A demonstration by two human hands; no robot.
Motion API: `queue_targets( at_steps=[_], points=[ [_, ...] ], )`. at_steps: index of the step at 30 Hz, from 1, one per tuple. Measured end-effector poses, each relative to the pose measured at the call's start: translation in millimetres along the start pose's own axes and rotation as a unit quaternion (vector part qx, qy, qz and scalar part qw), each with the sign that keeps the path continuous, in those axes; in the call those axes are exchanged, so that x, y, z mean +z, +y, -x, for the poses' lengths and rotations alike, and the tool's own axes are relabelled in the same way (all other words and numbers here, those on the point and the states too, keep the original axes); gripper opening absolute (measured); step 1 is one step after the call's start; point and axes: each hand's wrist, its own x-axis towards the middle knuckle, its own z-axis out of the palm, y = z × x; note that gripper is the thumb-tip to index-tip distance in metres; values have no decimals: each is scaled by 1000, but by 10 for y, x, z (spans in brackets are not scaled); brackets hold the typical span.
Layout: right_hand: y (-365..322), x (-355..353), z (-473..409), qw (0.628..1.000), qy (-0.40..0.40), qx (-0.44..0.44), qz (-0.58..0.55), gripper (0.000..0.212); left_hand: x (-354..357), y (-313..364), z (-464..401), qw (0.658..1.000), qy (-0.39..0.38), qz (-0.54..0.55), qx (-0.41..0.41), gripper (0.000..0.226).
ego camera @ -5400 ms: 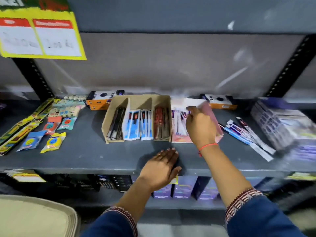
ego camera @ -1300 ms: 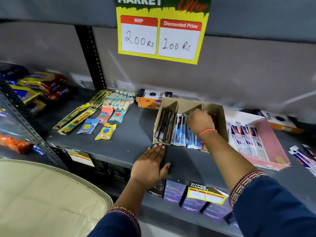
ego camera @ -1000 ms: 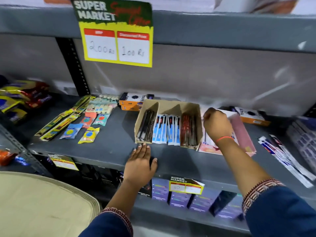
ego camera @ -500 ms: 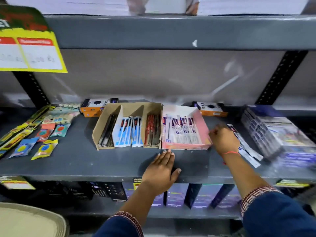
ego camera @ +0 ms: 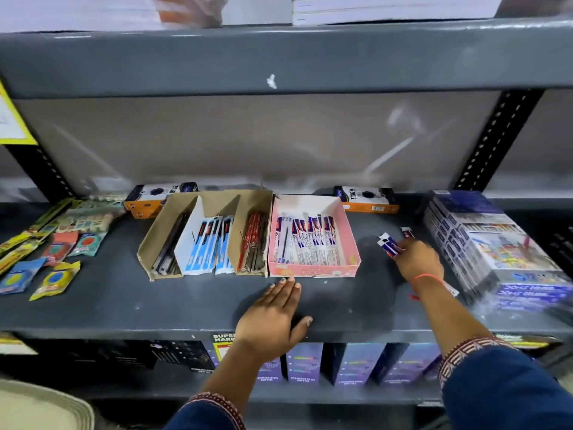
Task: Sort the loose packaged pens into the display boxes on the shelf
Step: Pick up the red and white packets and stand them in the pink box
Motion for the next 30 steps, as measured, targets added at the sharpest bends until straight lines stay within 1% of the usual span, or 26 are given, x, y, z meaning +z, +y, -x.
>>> queue_targets(
  at_steps=[5, 8, 10, 14, 15, 16, 18, 19, 22, 25, 27, 28, 30],
  points=[
    [-24, -75, -80, 998, -47, 17, -35, 27, -13, 10, 2, 1000, -6, 0, -7, 66],
    [-45, -86, -115, 995, -55, 35, -71, 24, -12, -1, -2, 1000, -11, 1, -9, 67],
    [-56, -87, -142, 991, -52, 37, -117, 19, -4, 2, -8, 1000, -14, -1, -9, 67],
    [-161, -121, -111, 971, -15, -10, -240, 21, 13, -9, -13, 1000, -13, -1, -3, 67],
    [-219, -150, -71, 956, -11, -16, -294, 22, 21, -10, -15, 1000, -13, 2, -3, 67],
    [-292, -195, -17, 931, -20, -19, -364, 24, 24, -14, -17, 1000, -14, 7, -2, 67],
    [-446, -307, 127, 863, -67, -18, -501, 26, 33, -24, -16, 1000, -18, 16, 0, 68],
    [-513, -361, 203, 834, -91, -18, -544, 29, 41, -30, -16, 1000, -17, 18, 1, 68],
    [-649, -477, 426, 762, -165, -12, -626, 42, 56, -43, -9, 1000, -5, 21, 4, 68],
    [-737, -492, 627, 702, -215, -24, -678, 45, 63, -45, -20, 1000, 3, 24, 7, 69],
    [-775, -474, 719, 677, -218, -33, -702, 43, 65, -50, -26, 1000, 9, 25, 8, 69],
    [-788, -465, 750, 673, -214, -38, -707, 41, 64, -52, -28, 1000, 12, 26, 10, 69],
    [-806, -448, 805, 681, -206, -47, -701, 34, 63, -50, -26, 999, 17, 30, 14, 69]
  ],
)
